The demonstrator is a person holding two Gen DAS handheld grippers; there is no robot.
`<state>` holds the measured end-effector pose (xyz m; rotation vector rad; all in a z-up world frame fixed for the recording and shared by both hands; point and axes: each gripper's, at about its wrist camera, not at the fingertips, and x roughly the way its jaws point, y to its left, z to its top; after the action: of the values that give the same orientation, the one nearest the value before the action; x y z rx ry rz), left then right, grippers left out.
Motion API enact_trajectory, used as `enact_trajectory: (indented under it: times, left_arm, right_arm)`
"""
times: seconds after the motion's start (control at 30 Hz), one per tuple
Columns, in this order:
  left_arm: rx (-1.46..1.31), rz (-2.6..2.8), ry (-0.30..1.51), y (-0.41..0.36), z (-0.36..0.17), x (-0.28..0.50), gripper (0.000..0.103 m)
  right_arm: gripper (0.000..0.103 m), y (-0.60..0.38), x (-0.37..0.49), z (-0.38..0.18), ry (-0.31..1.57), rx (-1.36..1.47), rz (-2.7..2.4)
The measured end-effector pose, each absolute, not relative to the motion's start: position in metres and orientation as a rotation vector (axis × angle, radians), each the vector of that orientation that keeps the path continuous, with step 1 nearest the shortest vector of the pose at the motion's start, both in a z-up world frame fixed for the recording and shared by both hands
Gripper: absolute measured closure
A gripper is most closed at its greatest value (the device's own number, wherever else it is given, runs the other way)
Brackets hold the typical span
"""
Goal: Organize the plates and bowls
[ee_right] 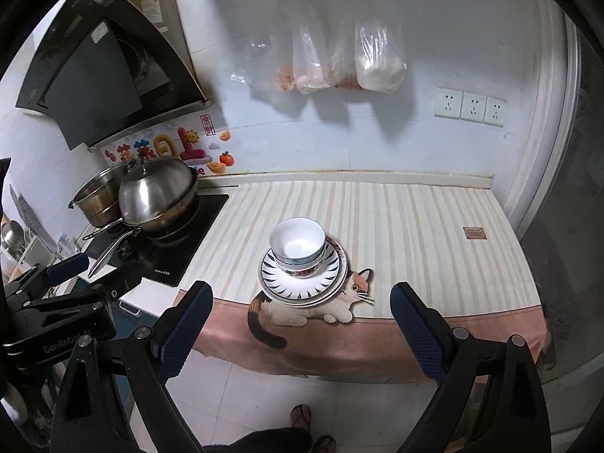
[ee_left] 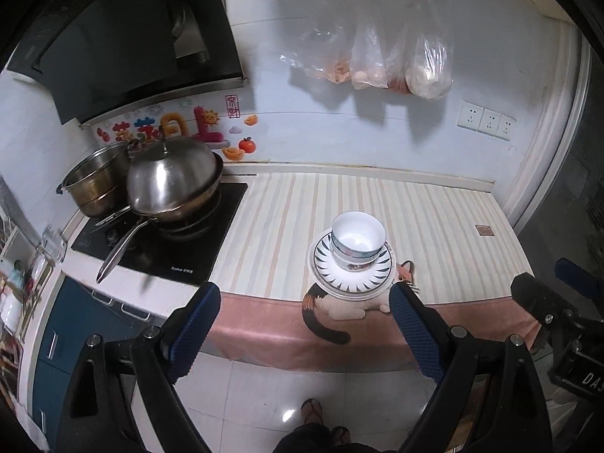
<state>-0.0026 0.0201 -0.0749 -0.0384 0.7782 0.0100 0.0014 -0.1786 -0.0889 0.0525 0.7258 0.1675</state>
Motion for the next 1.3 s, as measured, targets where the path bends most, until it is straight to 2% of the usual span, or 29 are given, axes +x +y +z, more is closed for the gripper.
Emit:
enact_trajectory:
  times: [0.57, 1.3]
  left_arm:
    - [-0.020, -0.024, 0.744, 0.030, -0.062, -0.032, 0.011]
    - [-0.025, -0.028, 0.713, 0.041, -0.055, -0.048, 0.011]
  right_arm:
    - [0.005, -0.172, -0.044, -0.065, 0.663, 0.040, 0.110]
    - [0.005, -0.157, -0.060, -0.067, 0.663, 0.042, 0.089]
